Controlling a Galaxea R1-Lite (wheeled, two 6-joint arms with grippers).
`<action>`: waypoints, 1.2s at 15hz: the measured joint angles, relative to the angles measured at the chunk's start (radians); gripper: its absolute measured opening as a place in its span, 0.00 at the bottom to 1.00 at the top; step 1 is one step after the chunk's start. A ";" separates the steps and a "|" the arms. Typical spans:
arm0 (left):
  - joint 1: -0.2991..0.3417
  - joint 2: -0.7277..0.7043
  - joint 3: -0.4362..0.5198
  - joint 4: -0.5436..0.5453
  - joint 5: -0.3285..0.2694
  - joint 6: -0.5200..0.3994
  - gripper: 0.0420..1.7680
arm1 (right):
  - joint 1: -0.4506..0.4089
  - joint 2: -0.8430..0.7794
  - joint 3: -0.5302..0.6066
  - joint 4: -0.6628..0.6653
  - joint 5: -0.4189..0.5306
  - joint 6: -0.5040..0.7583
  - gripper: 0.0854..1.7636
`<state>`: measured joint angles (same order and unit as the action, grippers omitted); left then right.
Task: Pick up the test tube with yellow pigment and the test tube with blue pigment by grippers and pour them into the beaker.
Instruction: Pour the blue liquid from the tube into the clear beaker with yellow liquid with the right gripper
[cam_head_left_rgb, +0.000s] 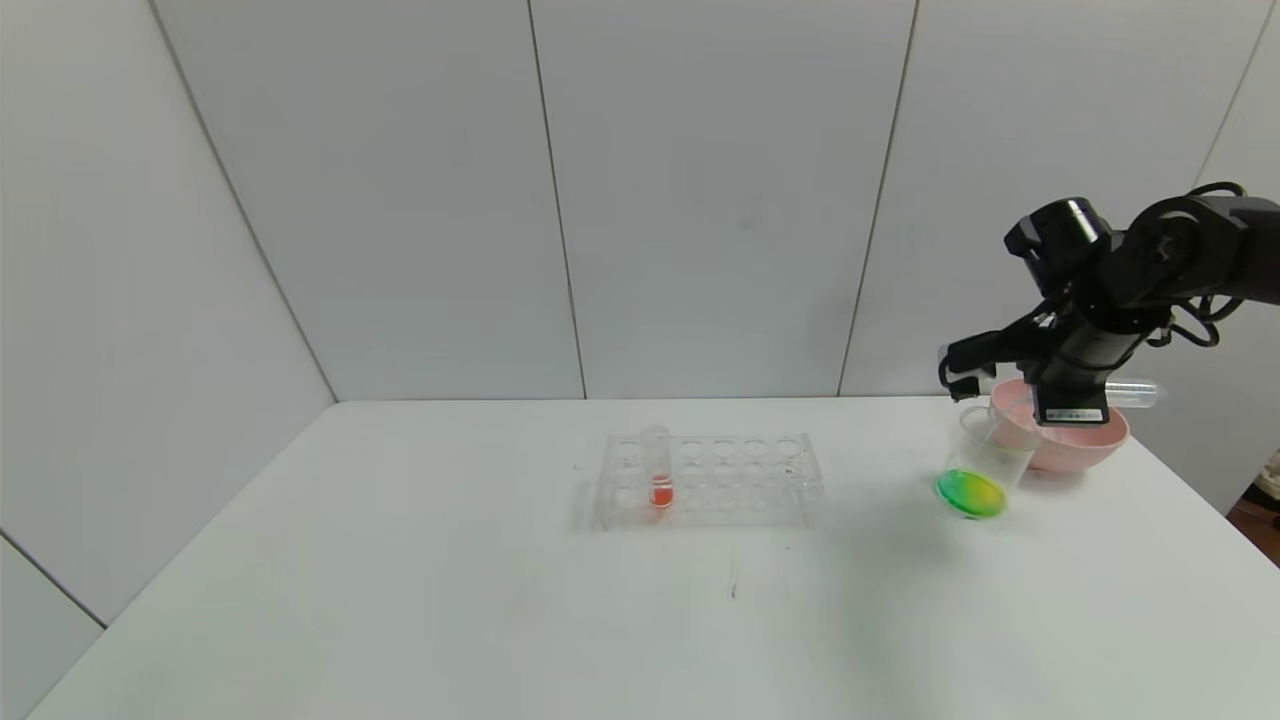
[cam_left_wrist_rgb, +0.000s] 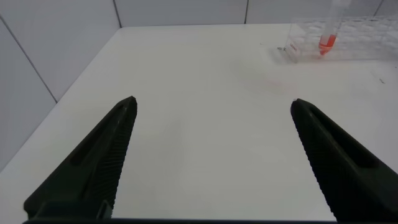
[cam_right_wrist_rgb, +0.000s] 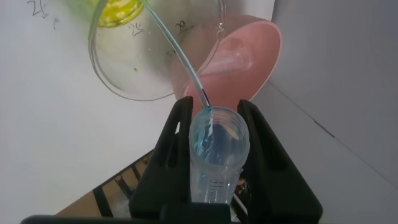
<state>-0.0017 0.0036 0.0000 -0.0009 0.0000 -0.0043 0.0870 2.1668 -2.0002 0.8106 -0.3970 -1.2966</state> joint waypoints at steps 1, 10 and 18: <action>0.000 0.000 0.000 0.000 0.000 0.000 1.00 | 0.000 -0.001 0.000 -0.001 -0.010 -0.007 0.27; 0.000 0.000 0.000 0.000 0.000 0.000 1.00 | 0.012 -0.015 0.000 -0.007 0.016 -0.001 0.27; 0.000 0.000 0.000 0.000 0.000 0.000 1.00 | -0.021 -0.074 0.000 -0.083 0.597 0.567 0.27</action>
<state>-0.0017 0.0036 0.0000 -0.0013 0.0000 -0.0043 0.0662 2.0928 -2.0002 0.7279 0.2004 -0.7294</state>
